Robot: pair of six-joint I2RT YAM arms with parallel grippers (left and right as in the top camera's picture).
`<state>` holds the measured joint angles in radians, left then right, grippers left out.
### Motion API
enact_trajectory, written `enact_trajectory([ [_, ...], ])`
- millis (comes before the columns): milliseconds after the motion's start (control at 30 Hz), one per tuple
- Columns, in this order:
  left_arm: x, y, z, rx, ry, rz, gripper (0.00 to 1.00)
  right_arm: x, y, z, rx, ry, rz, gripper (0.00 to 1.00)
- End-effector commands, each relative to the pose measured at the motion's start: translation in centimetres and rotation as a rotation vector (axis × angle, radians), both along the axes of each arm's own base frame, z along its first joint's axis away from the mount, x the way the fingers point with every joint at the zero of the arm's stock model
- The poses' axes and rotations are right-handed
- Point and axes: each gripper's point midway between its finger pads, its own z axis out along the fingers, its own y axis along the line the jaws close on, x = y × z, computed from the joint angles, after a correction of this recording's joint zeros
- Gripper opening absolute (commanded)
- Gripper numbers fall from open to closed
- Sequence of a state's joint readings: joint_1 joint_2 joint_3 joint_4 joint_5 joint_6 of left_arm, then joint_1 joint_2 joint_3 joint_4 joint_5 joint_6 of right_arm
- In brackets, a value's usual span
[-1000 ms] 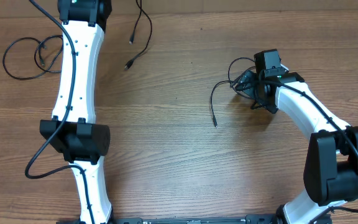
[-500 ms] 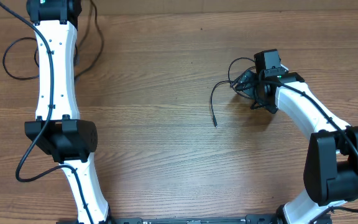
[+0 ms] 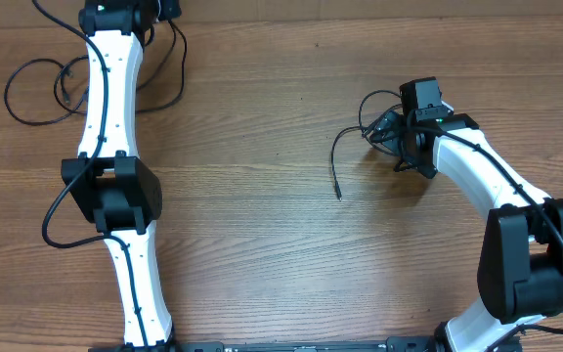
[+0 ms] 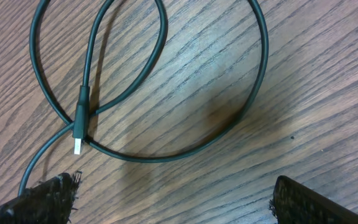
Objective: Untangle cables
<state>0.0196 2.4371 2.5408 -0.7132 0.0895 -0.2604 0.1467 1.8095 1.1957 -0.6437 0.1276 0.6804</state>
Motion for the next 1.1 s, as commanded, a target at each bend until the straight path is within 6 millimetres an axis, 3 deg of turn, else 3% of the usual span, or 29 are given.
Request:
enact_trajectory([
  [0, 0.9, -2.4, 4.1, -0.131, -0.127, -0.052, 0.04, 0.2, 0.2, 0.4, 0.005, -0.014, 0.004, 1.00],
  [167, 1.7, -5.4, 8.3, -0.463, -0.223, -0.099, 0.04, 0.2, 0.2, 0.4, 0.005, -0.014, 0.004, 1.00],
  [267, 1.7, -7.1, 9.7, -0.486, -0.268, -0.155, 0.04, 0.2, 0.2, 0.4, 0.005, -0.014, 0.004, 1.00],
  [333, 1.9, -7.1, 9.5, -0.477, -0.266, -0.133, 0.04, 0.2, 0.2, 0.3, 0.004, -0.014, 0.004, 1.00],
  [500, 1.5, -3.3, 5.2, -0.391, -0.139, 0.115, 0.04, 0.2, 0.2, 0.4, 0.005, -0.014, 0.004, 1.00],
  [633, -0.5, 1.1, 1.2, -0.253, -0.003, 0.343, 0.04, 0.2, 0.2, 0.3, 0.004, -0.014, 0.004, 1.00],
  [767, -3.0, 4.4, -1.5, -0.121, 0.105, 0.504, 0.04, 0.2, 0.2, 0.3, 0.004, -0.014, 0.004, 1.00],
  [900, -4.6, 5.4, -4.2, -0.074, 0.203, 0.568, 0.04, 0.2, 0.2, 0.3, 0.004, -0.014, 0.003, 1.00],
  [1067, -5.1, 4.2, -8.8, -0.087, 0.328, 0.526, 0.04, 0.2, 0.2, 0.4, 0.005, -0.014, 0.004, 1.00],
])
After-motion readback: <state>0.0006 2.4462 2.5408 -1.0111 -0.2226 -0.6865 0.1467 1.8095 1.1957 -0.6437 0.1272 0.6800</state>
